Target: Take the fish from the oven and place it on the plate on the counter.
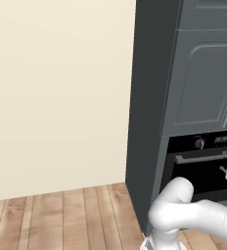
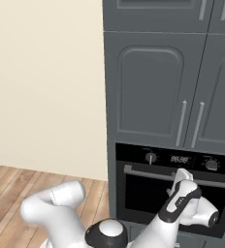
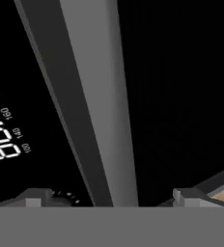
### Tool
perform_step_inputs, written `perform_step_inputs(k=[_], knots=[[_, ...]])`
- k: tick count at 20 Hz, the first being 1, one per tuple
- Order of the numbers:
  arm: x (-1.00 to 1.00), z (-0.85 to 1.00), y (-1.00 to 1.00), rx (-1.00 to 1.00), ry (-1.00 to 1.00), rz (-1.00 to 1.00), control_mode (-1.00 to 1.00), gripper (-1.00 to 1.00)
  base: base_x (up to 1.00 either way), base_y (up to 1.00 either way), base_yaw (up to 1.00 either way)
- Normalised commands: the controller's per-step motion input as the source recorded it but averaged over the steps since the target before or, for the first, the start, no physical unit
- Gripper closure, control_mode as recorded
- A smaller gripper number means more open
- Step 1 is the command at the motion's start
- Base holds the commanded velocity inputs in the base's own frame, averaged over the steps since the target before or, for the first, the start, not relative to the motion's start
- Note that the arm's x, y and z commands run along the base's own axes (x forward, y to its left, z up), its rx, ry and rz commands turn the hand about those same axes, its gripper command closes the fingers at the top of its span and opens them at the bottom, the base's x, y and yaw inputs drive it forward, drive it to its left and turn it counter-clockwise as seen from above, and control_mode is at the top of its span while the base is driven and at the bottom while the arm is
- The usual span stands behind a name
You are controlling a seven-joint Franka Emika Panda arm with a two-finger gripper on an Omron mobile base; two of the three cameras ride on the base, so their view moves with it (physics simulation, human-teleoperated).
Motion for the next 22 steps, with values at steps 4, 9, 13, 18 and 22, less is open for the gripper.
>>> perform_step_inputs(k=[4,9,13,18,22], knots=[[0.27,0.00,-0.30,0.00,0.00,0.00,-1.00,-1.00,0.00,0.00,0.00],[0.25,-0.04,-0.24,0.00,0.00,0.00,-1.00,-1.00,0.00,0.00,0.00],[0.22,-0.19,-0.03,0.00,0.00,-0.05,-1.00,-1.00,0.00,0.00,0.00],[0.23,-0.20,0.00,0.00,0.00,-0.09,-1.00,-1.00,0.00,0.00,0.00],[0.26,-0.22,0.00,0.00,0.00,-0.10,-1.00,-1.00,0.00,0.00,0.00]])
